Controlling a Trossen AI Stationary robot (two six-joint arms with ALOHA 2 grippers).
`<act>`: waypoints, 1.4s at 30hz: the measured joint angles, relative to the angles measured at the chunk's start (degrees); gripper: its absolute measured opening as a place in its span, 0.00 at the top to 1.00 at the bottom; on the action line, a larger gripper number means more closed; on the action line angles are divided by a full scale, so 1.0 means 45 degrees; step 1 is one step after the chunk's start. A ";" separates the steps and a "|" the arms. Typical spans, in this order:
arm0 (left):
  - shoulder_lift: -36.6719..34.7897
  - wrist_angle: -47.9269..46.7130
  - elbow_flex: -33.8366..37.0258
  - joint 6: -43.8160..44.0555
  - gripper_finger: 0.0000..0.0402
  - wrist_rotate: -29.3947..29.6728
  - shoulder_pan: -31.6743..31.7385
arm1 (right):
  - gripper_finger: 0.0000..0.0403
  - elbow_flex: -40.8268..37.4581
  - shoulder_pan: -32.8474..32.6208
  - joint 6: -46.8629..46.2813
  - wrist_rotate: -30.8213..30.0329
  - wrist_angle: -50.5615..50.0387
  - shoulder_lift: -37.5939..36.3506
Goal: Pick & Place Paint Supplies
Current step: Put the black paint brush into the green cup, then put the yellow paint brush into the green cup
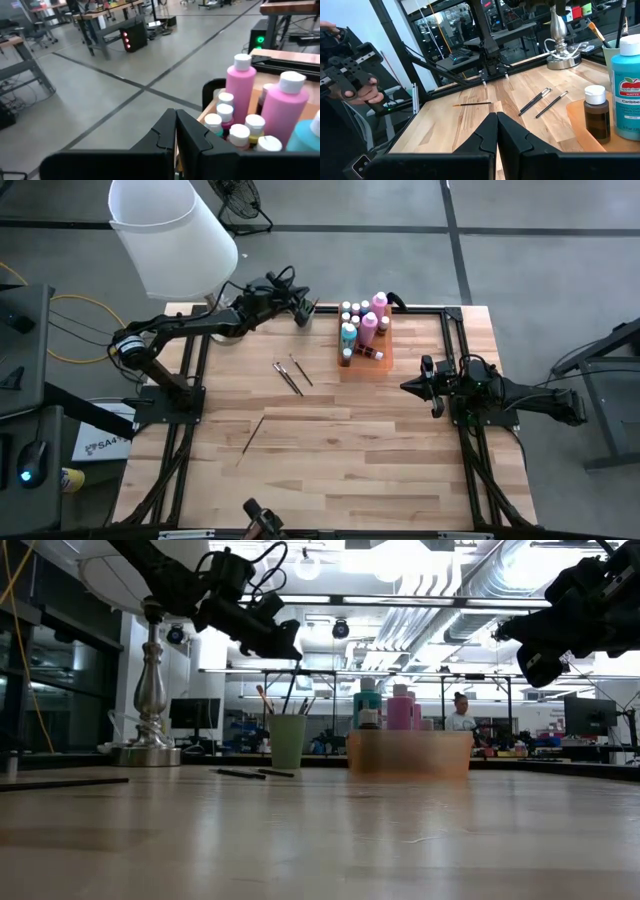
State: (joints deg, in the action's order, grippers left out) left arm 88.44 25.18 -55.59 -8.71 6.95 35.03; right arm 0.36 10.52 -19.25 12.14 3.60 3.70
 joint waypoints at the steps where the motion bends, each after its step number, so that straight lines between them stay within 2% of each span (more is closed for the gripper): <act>1: 0.0000 0.0018 0.0000 -0.0012 0.98 -0.0063 0.0000 | 0.99 0.0000 -0.0001 -0.0005 0.0000 0.0000 -0.0001; 10: 0.0000 -0.0348 0.0000 -0.0030 0.77 -0.0473 -0.0039 | 0.99 0.0000 -0.0003 0.0000 0.0000 0.0000 0.0000; 14: -0.0425 -0.1187 0.0000 -0.0040 0.71 -0.0331 -0.0335 | 0.99 -0.0003 -0.0003 -0.0001 0.0000 0.0000 -0.0001; 18: -0.1371 -0.3375 -0.0005 -0.0026 0.70 0.0259 -0.1033 | 0.99 0.0001 0.0001 0.0000 0.0000 0.0000 -0.0003; 21: -0.2136 -0.5988 -0.0012 0.0393 0.70 0.0907 -0.1670 | 0.99 -0.0001 0.0000 -0.0003 0.0000 0.0000 -0.0003; 24: -0.2860 -0.8547 -0.0024 0.2205 0.70 0.1090 -0.2308 | 0.99 0.0001 -0.0003 0.0000 0.0000 0.0000 -0.0003; 28: -0.3552 -1.2004 -0.0019 0.5843 0.70 0.1159 -0.3287 | 0.99 -0.0001 0.0001 0.0000 0.0000 0.0000 -0.0001; 33: -0.3990 -1.5551 -0.0019 0.9520 0.70 0.1154 -0.5081 | 0.99 -0.0003 0.0002 0.0000 0.0000 0.0000 0.0001; 37: -0.4061 -1.7249 -0.0013 1.1968 0.70 0.1154 -0.6879 | 0.99 0.0000 0.0001 -0.0004 0.0000 0.0000 -0.0002; 42: -0.4061 -1.8255 -0.0010 1.4106 0.70 0.1095 -0.9239 | 0.99 -0.0004 -0.0003 0.0000 0.0000 0.0000 -0.0003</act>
State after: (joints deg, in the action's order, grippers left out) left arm 70.17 -56.96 -55.64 54.77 11.88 -6.55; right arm 0.34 10.50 -19.25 12.14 3.60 3.68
